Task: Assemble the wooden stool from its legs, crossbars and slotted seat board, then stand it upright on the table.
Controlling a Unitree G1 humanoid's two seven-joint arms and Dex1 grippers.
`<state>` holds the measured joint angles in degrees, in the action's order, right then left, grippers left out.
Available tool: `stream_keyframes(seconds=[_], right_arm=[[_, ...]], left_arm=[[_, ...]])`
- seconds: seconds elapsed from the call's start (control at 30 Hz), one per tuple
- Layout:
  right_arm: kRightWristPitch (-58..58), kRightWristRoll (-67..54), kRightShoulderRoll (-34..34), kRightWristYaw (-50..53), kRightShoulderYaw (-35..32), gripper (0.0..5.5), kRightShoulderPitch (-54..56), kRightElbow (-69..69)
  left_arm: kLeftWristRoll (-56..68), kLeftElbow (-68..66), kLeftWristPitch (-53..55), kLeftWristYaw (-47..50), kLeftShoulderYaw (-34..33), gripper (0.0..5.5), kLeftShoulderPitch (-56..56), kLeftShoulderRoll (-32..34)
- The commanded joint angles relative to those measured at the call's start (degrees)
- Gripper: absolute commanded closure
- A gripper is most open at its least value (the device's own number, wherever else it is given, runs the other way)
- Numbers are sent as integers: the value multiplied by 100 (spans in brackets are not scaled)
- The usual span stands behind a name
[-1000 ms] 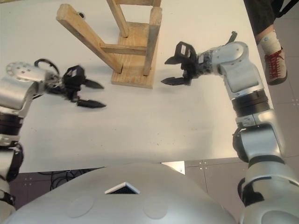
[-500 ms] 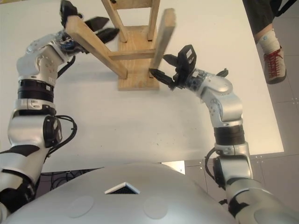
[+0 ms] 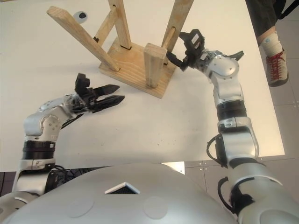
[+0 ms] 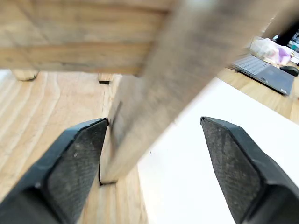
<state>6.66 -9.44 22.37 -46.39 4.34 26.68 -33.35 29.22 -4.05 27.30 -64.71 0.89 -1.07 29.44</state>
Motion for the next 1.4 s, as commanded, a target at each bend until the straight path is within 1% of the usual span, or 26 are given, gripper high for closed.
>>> stream_keyframes(seconds=[0.03, 0.1, 0.2, 0.27, 0.33, 0.37, 0.43, 0.5, 0.6, 0.7, 0.8, 1.07, 1.13, 1.4], right_arm=[[-808, -597, 333, -657, -342, 187, -343, 445], [-1203, -676, 598, -984, -265, 187, -809, 1021], [-1866, -901, 885, -1216, -313, 187, -1463, 1945], [-2248, -926, 989, -1091, -389, 187, -1776, 2256], [-2439, -963, 1003, -994, -480, 187, -2035, 2489], [-2547, -1019, 1008, -986, -511, 187, -2159, 2662], [-2929, -1277, 983, -1140, -463, 187, -2037, 2932], [-3175, -1497, 1055, -1273, -513, 187, -2013, 3138], [-3626, -1928, 1215, -1441, -762, 187, -2152, 3370], [-3694, -1983, 1451, -1672, -781, 187, -2372, 3567], [-3813, -2125, 1591, -1847, -768, 187, -2514, 3725], [-3782, -2312, 1206, -1674, -705, 187, -2361, 3862], [-3798, -2369, 1180, -1688, -648, 185, -2312, 3889], [-3950, -2672, 1113, -1631, -721, 299, -2386, 4162]], left_arm=[[-922, -1530, -1537, -296, 66, 153, 760, 474], [-1232, -2351, -2162, -324, 64, 153, 1501, 550], [-1449, -3143, -2617, -449, 116, 153, 2356, 445], [-1578, -3465, -2878, -507, 223, 153, 2744, 252], [-1545, -3455, -3088, -670, 291, 153, 2866, 29], [-1472, -3334, -3127, -818, 312, 153, 2840, -36], [-1135, -2339, -2778, -1214, 320, 153, 2148, 140], [-964, -1374, -2355, -1474, 472, 153, 1553, 372], [-823, -258, -1889, -1516, 688, 153, 1062, 500], [-910, -353, -1849, -1200, 568, 153, 1085, 481], [-771, -445, -1589, -1005, 391, 153, 1201, 516], [-696, -470, -1388, -1017, 293, 153, 1136, 592], [-648, -436, -1341, -1059, 261, 181, 1123, 615], [-397, -456, -1098, -1073, -11, 288, 1114, 725]])
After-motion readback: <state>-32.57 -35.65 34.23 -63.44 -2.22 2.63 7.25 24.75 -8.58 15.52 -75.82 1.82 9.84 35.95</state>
